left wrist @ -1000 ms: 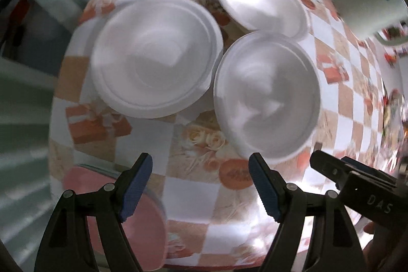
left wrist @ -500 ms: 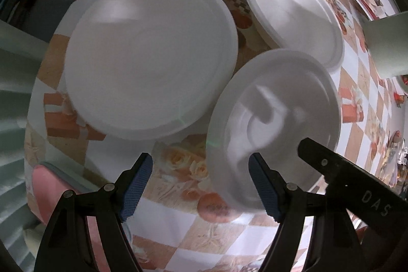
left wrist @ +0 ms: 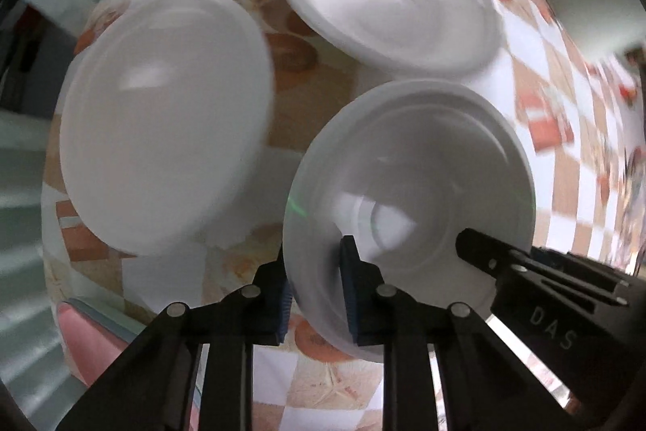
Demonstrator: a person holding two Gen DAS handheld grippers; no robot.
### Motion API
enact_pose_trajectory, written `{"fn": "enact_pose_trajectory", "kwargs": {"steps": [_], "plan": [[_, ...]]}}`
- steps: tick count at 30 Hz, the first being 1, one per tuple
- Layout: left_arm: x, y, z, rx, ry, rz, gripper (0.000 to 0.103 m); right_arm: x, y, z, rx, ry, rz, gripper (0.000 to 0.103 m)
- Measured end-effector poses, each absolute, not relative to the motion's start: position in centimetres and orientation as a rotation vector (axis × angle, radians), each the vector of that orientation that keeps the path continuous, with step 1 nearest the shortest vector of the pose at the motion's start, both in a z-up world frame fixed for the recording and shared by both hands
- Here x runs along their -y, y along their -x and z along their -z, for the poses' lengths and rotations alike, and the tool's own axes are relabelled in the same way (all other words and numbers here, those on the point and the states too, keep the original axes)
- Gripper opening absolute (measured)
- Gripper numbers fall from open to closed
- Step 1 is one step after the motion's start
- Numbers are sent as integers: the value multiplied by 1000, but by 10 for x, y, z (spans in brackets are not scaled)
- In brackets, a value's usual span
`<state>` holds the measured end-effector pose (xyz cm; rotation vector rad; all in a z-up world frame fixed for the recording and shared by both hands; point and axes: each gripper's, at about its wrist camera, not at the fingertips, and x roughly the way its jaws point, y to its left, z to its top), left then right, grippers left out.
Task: Organize plates and bowls
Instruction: 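Carry the white bowl beside the plate stack and open the left tool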
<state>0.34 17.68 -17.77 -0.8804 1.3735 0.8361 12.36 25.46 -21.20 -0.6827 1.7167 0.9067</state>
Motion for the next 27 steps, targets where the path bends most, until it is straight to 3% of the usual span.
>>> {"fn": "enact_pose_trajectory", "kwargs": {"steps": [24,27], "plan": [[-25,9,173,-1548,611,-469,25,-93,-62,219,-1825,619,-737,19],[-3,-5,180,-1549,584,-469,30,-92,-64,214,-1815,621,-751,19]]}}
